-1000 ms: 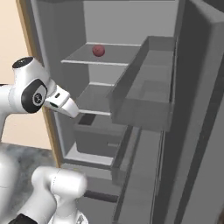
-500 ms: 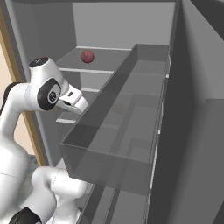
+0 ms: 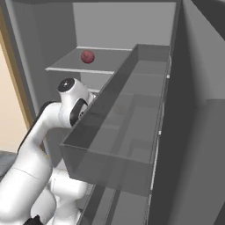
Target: Take the cheese, chicken drumstick, and onion from the fridge and place them on the plate on the dining counter to create an appetizer plate.
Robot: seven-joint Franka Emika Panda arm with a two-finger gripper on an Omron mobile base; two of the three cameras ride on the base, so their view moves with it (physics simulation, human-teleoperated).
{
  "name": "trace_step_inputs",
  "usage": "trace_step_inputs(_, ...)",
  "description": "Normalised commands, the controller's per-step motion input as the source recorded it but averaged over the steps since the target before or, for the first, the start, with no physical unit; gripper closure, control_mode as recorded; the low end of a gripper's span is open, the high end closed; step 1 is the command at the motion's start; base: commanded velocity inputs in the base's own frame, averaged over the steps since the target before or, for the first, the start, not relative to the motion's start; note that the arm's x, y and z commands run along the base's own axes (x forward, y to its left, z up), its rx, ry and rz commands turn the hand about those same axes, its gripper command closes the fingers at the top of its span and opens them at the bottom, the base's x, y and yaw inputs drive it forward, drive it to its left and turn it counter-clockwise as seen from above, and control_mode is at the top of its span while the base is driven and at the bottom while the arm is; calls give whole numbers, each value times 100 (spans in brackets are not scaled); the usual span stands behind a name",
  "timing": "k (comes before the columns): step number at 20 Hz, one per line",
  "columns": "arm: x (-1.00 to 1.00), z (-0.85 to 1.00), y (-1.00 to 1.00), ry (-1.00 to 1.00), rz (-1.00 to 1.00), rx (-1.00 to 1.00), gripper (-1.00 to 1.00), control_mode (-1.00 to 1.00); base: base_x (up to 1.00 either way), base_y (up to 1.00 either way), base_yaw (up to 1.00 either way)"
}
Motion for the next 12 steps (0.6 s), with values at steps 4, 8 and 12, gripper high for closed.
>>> trace_step_inputs(4, 100, -28, -61, 1, 2, 0, -100, -100, 0, 0, 0)
trace_step_inputs(8, 100, -7, -33, 7, 1, 1, -100, -100, 0, 0, 0)
trace_step_inputs(12, 100, -8, -18, 12, 4, 2, -100, -100, 0, 0, 0)
